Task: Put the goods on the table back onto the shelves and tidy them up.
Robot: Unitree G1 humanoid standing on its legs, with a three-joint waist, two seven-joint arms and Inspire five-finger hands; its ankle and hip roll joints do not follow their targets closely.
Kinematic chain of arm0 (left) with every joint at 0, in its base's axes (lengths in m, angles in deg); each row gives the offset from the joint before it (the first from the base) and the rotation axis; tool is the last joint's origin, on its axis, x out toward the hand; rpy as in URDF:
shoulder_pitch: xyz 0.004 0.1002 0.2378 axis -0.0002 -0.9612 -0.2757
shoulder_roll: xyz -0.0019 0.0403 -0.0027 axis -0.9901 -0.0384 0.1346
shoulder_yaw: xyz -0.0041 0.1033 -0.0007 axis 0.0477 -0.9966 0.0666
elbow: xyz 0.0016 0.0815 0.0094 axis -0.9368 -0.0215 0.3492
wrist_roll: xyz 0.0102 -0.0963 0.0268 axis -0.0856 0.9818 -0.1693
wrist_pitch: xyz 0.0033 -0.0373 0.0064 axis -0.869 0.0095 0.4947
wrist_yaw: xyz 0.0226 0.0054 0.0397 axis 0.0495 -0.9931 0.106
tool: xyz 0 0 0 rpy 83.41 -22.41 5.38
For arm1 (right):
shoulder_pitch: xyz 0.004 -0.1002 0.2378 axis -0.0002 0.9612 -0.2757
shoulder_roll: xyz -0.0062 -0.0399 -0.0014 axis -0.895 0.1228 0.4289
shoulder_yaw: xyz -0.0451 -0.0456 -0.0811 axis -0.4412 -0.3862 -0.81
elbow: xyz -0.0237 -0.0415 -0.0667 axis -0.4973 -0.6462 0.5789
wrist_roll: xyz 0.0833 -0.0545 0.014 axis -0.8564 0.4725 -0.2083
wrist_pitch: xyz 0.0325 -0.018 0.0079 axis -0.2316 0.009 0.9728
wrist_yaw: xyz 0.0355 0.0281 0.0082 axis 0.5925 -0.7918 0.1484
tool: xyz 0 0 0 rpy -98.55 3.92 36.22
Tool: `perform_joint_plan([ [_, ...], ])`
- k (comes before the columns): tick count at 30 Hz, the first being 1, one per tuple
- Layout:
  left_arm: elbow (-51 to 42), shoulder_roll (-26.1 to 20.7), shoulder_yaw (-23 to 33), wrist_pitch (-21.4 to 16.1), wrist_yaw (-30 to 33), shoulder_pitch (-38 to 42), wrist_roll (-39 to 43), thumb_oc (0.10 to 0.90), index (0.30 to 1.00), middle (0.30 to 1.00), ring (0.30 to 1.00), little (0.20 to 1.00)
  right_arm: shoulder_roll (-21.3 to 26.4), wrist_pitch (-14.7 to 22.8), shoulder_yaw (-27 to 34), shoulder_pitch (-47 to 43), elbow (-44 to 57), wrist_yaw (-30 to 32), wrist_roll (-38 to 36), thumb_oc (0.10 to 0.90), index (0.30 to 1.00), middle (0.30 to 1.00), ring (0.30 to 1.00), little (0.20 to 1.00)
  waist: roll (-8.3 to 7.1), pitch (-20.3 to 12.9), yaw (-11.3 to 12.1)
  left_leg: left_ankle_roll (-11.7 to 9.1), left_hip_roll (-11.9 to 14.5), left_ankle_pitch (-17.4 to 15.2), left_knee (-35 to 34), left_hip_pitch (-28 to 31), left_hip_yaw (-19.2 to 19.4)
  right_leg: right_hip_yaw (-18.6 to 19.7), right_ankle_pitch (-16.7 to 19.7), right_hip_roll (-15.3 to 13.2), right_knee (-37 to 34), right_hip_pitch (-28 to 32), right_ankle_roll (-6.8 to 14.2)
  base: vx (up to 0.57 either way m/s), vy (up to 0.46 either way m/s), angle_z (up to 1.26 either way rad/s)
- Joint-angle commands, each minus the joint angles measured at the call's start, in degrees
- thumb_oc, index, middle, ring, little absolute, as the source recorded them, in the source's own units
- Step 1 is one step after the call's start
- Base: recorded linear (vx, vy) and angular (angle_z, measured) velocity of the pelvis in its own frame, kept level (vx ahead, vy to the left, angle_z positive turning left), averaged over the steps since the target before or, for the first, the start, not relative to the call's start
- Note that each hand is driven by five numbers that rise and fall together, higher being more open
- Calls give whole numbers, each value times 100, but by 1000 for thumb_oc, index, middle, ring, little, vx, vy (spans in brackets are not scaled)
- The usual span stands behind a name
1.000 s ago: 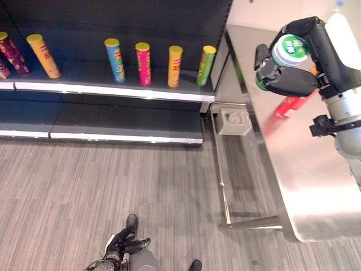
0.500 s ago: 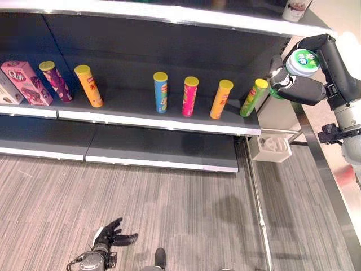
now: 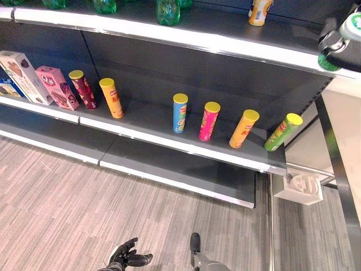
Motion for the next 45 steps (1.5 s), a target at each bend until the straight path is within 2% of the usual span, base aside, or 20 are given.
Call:
perform_joint_plan([
  [1,-195,-566,-161,-297,-17,80,-27,800,900,900,900,900,443,354,349,-826,48,259,-410,400,300,300,300,300,-388,-412,135,-27,-358,23,-152,-285,3,-119,-985,-498,87,716,863,111,-94,57],
  [4,-121,-585,-186,-288,-4,66,15,800,900,900,900,900,491,360,62,-1142,-108,190,-524,400,300,300,300,300,-409,-465,196,-96,-300,35,-152,-264,-41,-278,-1086,-485,87,851,818,84,-79,38],
  [9,-26,-634,-201,-285,13,42,114,800,900,900,900,900,503,333,-929,-2126,-715,67,-670,400,300,300,300,300,-440,-497,289,-181,-250,64,-152,-231,-141,-459,-1211,-472,88,1023,744,54,-58,22],
  [10,2,-664,-185,-294,14,4,183,800,900,900,900,900,490,261,-1541,-2692,-1214,13,-610,400,300,300,300,300,-480,-523,352,-208,-239,63,-152,-207,-164,-512,-1250,-458,67,1100,725,51,-55,32],
  [12,9,-645,-159,-294,21,-2,223,800,900,900,900,900,445,237,-2012,-3141,-1551,-19,-635,400,300,300,300,300,-466,-527,358,-216,-234,72,-152,-197,-174,-529,-1269,-450,63,1124,717,31,-46,22],
  [16,44,-652,-163,-302,39,-6,348,800,900,900,900,900,252,137,-2770,-3908,-2526,-156,-806,400,300,300,300,300,-458,-498,444,-275,-205,126,-152,-231,-266,-648,-1343,-442,78,1178,672,15,-52,15],
  [18,106,-650,-186,-303,61,9,374,800,900,900,900,900,141,32,-2990,-4140,-3222,-225,-847,400,300,300,300,300,-438,-485,493,-353,-173,194,-152,-324,-377,-850,-1400,-442,109,1210,633,25,-88,41],
  [26,-60,-609,-217,-300,50,-120,412,800,900,900,900,900,195,-8,-2930,-4028,-3373,-262,-836,400,300,300,300,300,-355,-401,502,-450,-117,307,-152,-450,-446,-1073,-1482,-442,162,1228,589,6,-46,24],
  [32,-64,-589,-156,-321,49,-198,447,800,900,900,900,900,-16,-15,-2961,-3957,-3660,-292,-767,400,300,300,300,300,-338,-378,550,-439,-86,290,-152,-403,-321,-957,-1475,-398,96,1271,586,17,-18,3],
  [38,-122,-561,-181,-339,68,-218,472,800,900,900,900,900,-41,-78,-2973,-3872,-3799,-296,-614,400,300,300,300,300,-301,-328,543,-444,-78,310,-152,-457,-360,-943,-1512,-375,122,1248,556,14,-12,-7],
  [45,-74,-529,-165,-329,93,-250,458,800,900,900,900,900,-112,-97,-2694,-3559,-3825,-233,-597,400,300,300,300,300,-249,-273,518,-437,-83,315,-152,-494,-364,-920,-1514,-374,121,1216,547,7,-4,1],
])
